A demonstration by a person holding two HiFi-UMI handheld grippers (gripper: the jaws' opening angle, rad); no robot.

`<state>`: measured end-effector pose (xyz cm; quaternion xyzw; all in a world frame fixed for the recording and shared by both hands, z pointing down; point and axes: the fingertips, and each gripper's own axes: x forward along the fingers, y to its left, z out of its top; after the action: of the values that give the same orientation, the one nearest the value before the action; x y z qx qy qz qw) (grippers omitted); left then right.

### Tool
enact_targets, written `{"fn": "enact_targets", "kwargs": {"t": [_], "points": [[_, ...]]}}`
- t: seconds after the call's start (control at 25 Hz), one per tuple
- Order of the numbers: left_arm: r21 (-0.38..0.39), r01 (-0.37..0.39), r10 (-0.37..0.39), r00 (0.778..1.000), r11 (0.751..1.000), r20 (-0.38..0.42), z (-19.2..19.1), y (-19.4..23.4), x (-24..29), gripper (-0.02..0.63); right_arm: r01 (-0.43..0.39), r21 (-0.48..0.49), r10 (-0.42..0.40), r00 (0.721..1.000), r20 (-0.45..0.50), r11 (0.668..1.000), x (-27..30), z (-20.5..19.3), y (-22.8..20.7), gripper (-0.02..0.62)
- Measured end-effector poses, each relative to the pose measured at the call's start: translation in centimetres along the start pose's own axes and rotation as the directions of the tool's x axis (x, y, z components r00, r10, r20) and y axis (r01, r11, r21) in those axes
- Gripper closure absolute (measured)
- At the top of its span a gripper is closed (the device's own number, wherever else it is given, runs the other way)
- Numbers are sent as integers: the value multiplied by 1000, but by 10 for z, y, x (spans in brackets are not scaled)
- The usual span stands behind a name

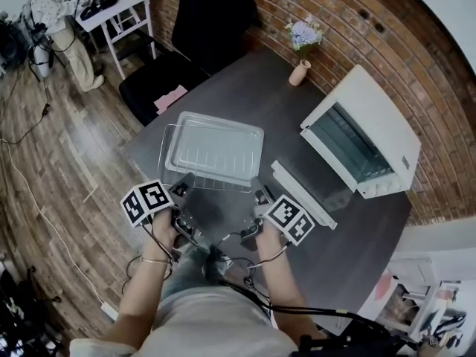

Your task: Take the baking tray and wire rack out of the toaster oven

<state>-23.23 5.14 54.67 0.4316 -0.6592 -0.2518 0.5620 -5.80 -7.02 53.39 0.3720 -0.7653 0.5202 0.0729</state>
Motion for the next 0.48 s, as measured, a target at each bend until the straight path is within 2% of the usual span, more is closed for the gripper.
{"fn": "enact_targets", "kwargs": {"t": [0.08, 0.16, 0.24, 0.32, 0.4, 0.48], "points": [[148, 24, -30, 999, 989, 39, 16, -29, -4, 387, -10, -94, 16, 997, 70, 995, -11, 22, 14, 404], [296, 44, -71, 994, 954, 83, 32, -61, -9, 392, -19, -194, 47, 989, 138, 981, -26, 44, 30, 454], [444, 35, -107, 985, 896, 138, 46, -94, -16, 434, -4, -298, 69, 976, 207, 955, -42, 67, 44, 524], [566, 0, -134, 972, 824, 195, 58, -125, -22, 476, 31, -380, 78, 960, 269, 924, -58, 89, 54, 577], [642, -7, -172, 961, 766, 215, 60, -154, -23, 507, 50, -416, 92, 946, 312, 908, -72, 106, 62, 592], [692, 6, -212, 954, 722, 212, 57, -180, -21, 530, 60, -435, 106, 932, 348, 898, -84, 120, 68, 592]]}}
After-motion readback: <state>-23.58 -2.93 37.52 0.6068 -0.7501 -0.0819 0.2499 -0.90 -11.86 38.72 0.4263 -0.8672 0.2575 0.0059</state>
